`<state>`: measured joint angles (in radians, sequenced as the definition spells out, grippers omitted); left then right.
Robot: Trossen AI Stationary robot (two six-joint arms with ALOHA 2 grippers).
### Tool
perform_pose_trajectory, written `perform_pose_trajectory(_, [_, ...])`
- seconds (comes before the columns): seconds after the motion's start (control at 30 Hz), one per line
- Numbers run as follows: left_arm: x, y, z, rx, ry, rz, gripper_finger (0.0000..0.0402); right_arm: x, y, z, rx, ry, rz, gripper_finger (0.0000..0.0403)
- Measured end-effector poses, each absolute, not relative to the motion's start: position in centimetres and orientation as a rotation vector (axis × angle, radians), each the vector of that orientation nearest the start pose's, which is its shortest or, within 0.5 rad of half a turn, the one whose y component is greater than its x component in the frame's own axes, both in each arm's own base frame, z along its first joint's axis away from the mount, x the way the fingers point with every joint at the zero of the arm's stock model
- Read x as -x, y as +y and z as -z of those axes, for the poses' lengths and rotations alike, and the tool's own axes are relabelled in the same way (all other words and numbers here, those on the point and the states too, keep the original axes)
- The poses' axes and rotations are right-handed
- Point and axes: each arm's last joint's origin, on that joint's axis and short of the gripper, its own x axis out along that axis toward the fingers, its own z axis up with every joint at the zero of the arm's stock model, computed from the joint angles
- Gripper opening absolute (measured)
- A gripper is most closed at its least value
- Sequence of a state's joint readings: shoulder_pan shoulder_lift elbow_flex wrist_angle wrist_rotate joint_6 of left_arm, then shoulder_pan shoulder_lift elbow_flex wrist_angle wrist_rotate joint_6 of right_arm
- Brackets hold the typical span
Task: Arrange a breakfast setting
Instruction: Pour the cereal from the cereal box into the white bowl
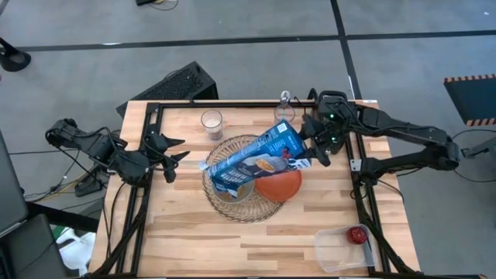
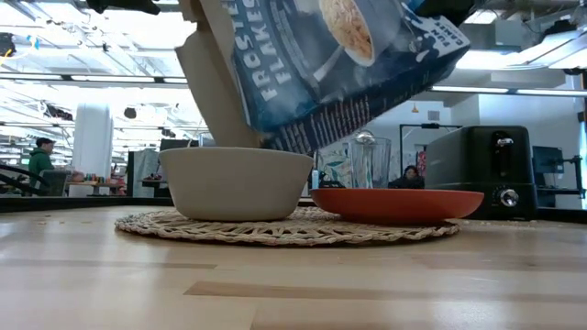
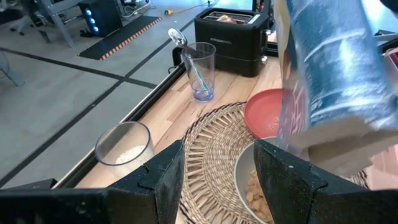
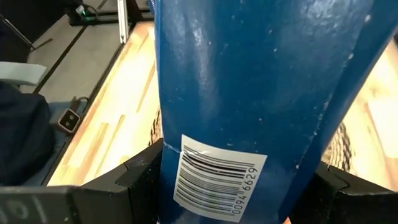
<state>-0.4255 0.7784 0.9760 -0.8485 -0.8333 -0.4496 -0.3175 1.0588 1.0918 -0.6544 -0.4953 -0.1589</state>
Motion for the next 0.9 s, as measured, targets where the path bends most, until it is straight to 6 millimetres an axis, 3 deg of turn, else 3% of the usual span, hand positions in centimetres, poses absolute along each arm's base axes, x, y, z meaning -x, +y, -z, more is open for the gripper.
perform_pose_trajectory(0.17, [-12.7,-3.4,-34.3,0.051,0.425,-0.499,0.018,-20.2,-5.1,-35.3,-0.088,0.553,-0.223,0.028])
perform_pose_trajectory(0.5, [-12.7,-3.4,-34.3,0.053,0.424,-0.5,0.018,-19.9,-5.1,-33.7,-0.109,0.556,-0.217,0.028])
perform_pose_trajectory(0.73, [-12.7,-3.4,-34.3,0.056,0.422,-0.502,0.018,-17.8,-4.9,-33.2,-0.118,0.45,-0.197,0.028])
perform_pose_trajectory(0.9, [-12.7,-3.4,-34.3,0.055,0.413,-0.516,0.018,-16.5,-4.6,-31.8,-0.165,0.409,-0.209,0.028])
